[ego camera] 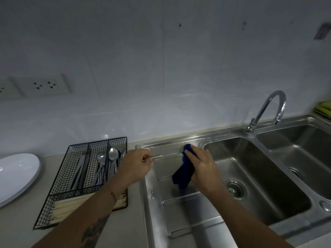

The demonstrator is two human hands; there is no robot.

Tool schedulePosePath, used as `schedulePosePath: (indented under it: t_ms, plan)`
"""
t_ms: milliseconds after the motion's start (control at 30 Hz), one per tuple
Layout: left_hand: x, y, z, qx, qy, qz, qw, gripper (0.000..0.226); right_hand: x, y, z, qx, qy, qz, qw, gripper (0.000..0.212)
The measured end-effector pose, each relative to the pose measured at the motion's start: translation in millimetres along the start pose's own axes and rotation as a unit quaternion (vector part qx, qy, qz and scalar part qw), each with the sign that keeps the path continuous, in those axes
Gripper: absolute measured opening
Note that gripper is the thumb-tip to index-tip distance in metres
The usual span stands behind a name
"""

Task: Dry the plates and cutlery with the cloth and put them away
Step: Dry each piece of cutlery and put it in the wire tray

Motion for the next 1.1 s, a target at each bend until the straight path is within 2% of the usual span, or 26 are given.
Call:
schedulePosePath:
  t_ms: [100,300,367,500,567,633,700,867,967,1100]
  plan:
    - [-7,5,-1,0.007,-0.011,-0.007,1.000,0.015,-7,10,-3,-0.027,-0.021,0.016,0.999,0.070]
    - [-16,3,39,0.028,-0.079,0.000,0.996,0.012,11,11,-60,0.009,0.032,0.007,0.999,0.075]
    - [-19,4,40,0.033,-0.088,0.001,0.996,0.013,9,14,-56,0.012,0.030,0.012,0.999,0.070]
    - [-25,5,27,0.028,-0.082,0.000,0.996,0.014,-5,15,-28,0.006,-0.029,0.019,0.999,0.063]
    - [-25,3,28,0.020,-0.088,-0.005,0.996,0.013,-2,17,-48,0.008,-0.004,0.032,0.999,0.064]
    - [-26,0,36,0.012,-0.102,-0.018,0.995,0.015,5,16,-81,0.020,0.060,0.029,0.998,0.064]
    - [-27,-2,40,0.008,-0.111,-0.026,0.993,0.018,8,14,-89,0.025,0.094,0.028,0.995,0.058]
    - [-26,0,19,0.033,-0.098,-0.043,0.994,0.018,-21,13,-19,0.028,-0.024,0.025,0.999,0.063]
    - [-22,-1,13,0.036,-0.097,-0.054,0.993,0.019,-20,17,-17,0.000,-0.028,0.018,0.999,0.062]
    - [-15,-4,12,0.051,-0.098,-0.040,0.993,0.022,-7,24,-22,-0.031,-0.028,0.046,0.998,0.055]
Point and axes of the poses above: each hand's wrist, its own x-axis towards the middle knuckle, its own y-axis out of the back of the hand, z = x × y, the point moved 10 cm from there along x, towards the middle knuckle, and after that the axes turned 13 degrees about y, right-handed, at the moved point
